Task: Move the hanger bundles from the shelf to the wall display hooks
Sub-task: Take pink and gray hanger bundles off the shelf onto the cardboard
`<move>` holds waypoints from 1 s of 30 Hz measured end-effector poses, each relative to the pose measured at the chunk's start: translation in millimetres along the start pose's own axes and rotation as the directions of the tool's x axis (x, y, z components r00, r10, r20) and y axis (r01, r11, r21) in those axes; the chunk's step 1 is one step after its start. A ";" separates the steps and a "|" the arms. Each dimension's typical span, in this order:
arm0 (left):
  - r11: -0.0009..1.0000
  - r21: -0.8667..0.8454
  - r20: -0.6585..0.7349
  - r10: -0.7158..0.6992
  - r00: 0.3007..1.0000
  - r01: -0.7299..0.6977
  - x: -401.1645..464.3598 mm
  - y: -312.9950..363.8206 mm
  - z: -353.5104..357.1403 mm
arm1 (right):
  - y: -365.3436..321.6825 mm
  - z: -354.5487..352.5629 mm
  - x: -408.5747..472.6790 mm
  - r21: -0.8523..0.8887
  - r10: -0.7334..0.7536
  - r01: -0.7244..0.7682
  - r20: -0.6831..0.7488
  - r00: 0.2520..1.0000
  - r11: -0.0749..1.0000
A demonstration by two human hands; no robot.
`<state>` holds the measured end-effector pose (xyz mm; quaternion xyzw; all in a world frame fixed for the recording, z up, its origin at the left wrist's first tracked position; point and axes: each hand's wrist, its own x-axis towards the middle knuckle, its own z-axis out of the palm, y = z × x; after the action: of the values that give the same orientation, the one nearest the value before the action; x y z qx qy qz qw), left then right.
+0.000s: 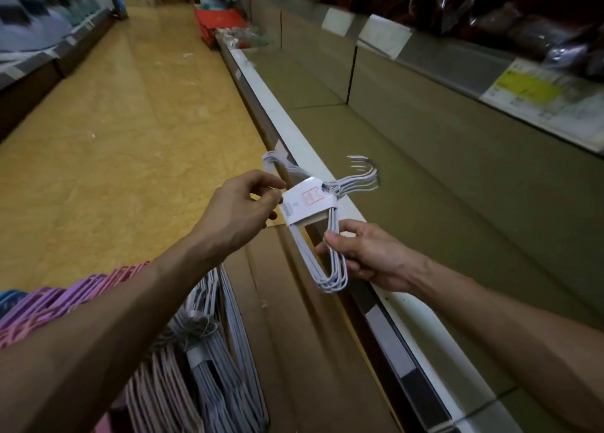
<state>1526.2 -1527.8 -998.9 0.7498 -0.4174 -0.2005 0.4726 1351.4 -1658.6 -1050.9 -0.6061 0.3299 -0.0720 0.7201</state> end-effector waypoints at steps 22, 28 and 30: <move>0.918 0.393 0.222 -0.050 0.974 -0.042 -13.8 -15.6 -45.7 | 52.6 74.8 -29.3 -0.454 0.128 -0.033 0.181 0.975 0.891; 0.837 0.545 0.341 -0.178 0.923 -0.039 -31.3 -44.3 -62.7 | 80.3 95.6 -23.4 -0.425 0.284 -0.172 0.216 0.934 0.889; 0.824 0.566 0.360 -0.211 0.909 -0.033 -37.0 -53.9 -67.4 | 89.0 104.9 -20.6 -0.458 0.296 -0.183 0.189 0.936 0.870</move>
<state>1575.4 -1450.1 -1017.7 0.8154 -0.5102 -0.2435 0.1244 1368.2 -1538.9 -1119.9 -0.7092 0.3160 0.1717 0.6064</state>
